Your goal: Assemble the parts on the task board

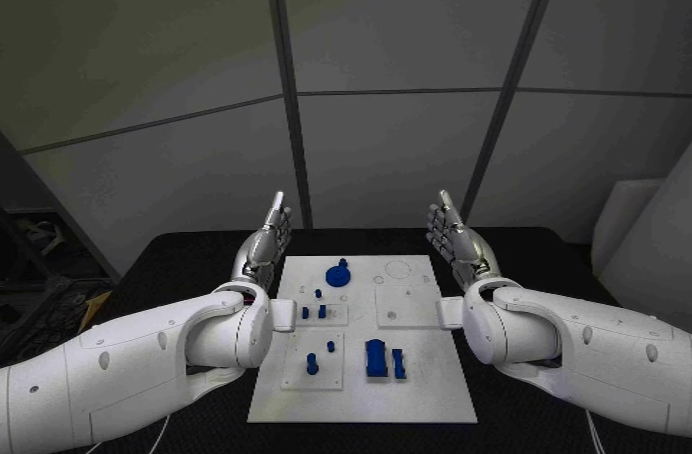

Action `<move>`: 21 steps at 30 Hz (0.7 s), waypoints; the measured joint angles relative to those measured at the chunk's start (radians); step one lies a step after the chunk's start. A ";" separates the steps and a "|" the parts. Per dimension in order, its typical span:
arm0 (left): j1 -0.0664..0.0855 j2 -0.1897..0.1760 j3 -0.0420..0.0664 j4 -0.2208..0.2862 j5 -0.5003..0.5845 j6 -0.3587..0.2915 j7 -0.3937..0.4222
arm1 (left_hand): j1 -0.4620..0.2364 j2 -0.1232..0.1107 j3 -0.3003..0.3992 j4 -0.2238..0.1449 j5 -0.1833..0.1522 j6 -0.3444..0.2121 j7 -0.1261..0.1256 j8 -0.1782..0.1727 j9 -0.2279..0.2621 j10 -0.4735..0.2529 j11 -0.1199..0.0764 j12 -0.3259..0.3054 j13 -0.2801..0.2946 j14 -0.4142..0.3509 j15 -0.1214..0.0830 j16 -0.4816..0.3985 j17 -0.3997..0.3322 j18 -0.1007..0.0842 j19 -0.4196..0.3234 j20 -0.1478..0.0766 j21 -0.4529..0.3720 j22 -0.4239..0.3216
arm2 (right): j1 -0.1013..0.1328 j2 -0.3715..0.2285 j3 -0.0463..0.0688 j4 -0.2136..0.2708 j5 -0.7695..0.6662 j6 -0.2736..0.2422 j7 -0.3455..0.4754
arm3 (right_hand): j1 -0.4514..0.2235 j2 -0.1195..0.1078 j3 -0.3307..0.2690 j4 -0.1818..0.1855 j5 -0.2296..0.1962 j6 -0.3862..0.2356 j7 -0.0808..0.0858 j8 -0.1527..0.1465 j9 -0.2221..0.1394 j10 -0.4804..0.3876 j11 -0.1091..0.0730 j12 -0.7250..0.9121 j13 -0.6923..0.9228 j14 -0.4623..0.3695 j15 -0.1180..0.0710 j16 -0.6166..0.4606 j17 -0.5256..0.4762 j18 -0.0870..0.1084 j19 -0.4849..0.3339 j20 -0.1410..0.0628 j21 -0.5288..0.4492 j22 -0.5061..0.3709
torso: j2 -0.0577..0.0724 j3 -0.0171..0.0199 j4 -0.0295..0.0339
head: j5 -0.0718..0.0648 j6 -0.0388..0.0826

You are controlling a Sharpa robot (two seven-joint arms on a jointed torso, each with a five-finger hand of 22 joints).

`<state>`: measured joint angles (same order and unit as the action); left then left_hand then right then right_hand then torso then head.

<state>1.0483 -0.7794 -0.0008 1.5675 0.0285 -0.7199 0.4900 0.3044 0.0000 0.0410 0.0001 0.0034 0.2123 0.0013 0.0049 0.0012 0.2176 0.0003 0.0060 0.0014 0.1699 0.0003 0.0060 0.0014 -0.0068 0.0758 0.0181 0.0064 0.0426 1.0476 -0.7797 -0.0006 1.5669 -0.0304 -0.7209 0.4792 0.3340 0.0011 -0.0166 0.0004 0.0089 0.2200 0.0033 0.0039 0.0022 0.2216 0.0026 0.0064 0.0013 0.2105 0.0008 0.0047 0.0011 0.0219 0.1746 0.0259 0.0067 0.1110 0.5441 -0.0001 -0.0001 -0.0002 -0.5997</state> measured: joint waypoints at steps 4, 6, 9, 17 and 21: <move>0.000 0.000 0.000 0.000 -0.006 -0.020 0.004 | -0.045 0.000 -0.016 0.000 0.000 -0.031 -0.001 0.000 0.000 -0.032 0.000 0.000 0.000 -0.025 0.000 0.000 0.000 0.000 -0.036 -0.008 0.000 -0.020 | 0.000 0.000 0.000 0.000 0.013 -0.019 0.010 | -0.048 0.000 0.005 -0.001 0.000 -0.031 -0.002 0.000 0.000 -0.033 -0.001 0.000 0.000 -0.031 0.000 0.000 0.000 0.000 -0.024 -0.014 0.000 -0.017 | 0.000 0.0001 0.0001 | 0.000 0.000; 0.000 0.000 0.000 0.000 -0.008 -0.025 0.005 | -0.066 0.000 -0.024 0.000 0.000 -0.047 -0.001 0.000 0.000 -0.047 0.000 0.000 0.000 -0.036 0.000 0.000 0.000 0.000 -0.046 -0.011 0.000 -0.027 | 0.000 0.000 0.000 0.001 0.017 -0.024 0.013 | -0.072 0.000 0.005 -0.001 -0.004 -0.048 -0.002 0.000 -0.001 -0.048 -0.001 0.000 0.000 -0.046 0.000 0.000 0.000 0.000 -0.036 -0.017 0.000 -0.040 | 0.000 0.0001 0.0001 | 0.000 0.000; 0.000 0.000 0.000 0.000 -0.010 -0.032 0.006 | -0.092 0.000 -0.025 0.000 0.000 -0.066 -0.001 0.000 0.000 -0.067 0.000 0.000 0.000 -0.050 0.000 0.000 0.000 0.000 -0.053 -0.015 0.000 -0.033 | 0.000 0.000 0.000 0.001 0.022 -0.031 0.017 | -0.101 -0.001 0.009 0.002 -0.004 -0.067 -0.003 0.000 -0.001 -0.067 -0.003 0.000 0.000 -0.063 -0.002 0.000 0.000 0.000 -0.051 -0.022 0.000 -0.067 | 0.000 0.0001 0.0001 | 0.000 0.000; 0.000 0.000 0.000 0.001 -0.013 -0.041 0.008 | -0.146 0.002 -0.031 0.001 0.000 -0.102 -0.001 0.000 0.000 -0.101 -0.001 0.000 0.000 -0.092 0.000 0.000 0.000 0.000 -0.064 -0.018 0.000 -0.039 | 0.000 0.000 0.000 0.001 0.028 -0.039 0.022 | -0.167 -0.001 0.011 -0.001 -0.004 -0.107 -0.003 0.000 -0.001 -0.107 -0.003 0.000 0.000 -0.102 -0.003 0.000 0.000 -0.015 -0.092 -0.023 0.000 -0.100 | 0.000 0.0001 0.0002 | 0.000 0.000; 0.000 0.000 0.000 0.001 -0.013 -0.043 0.008 | -0.165 0.001 -0.035 0.000 0.000 -0.120 -0.001 0.000 0.000 -0.117 0.001 0.000 0.000 -0.130 0.000 0.000 0.000 0.000 -0.064 -0.017 0.000 -0.040 | 0.000 0.000 0.000 0.001 0.030 -0.041 0.023 | -0.186 0.000 0.011 -0.001 -0.004 -0.119 -0.005 0.000 -0.001 -0.120 -0.003 0.000 0.000 -0.119 -0.001 0.000 0.000 -0.015 -0.127 -0.026 0.000 -0.105 | 0.000 0.0001 0.0002 | 0.000 0.000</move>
<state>1.0483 -0.7798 -0.0008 1.5681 0.0151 -0.7631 0.4984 0.1392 0.0006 0.0056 -0.0002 0.0034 0.0919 0.0002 0.0053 0.0014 0.1001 0.0011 0.0061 0.0010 0.0402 0.0000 0.0060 0.0016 -0.0067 0.0115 0.0009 0.0064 0.0022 1.0477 -0.7798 -0.0005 1.5676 -0.0004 -0.7616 0.5021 0.1477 0.0013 -0.0060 -0.0003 0.0051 0.1010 -0.0015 0.0040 0.0013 0.1017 -0.0006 0.0065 0.0016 0.0919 0.0000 0.0048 0.0012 0.0066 0.0477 0.0002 0.0067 0.0060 0.5443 0.0000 0.0001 -0.0002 -0.6002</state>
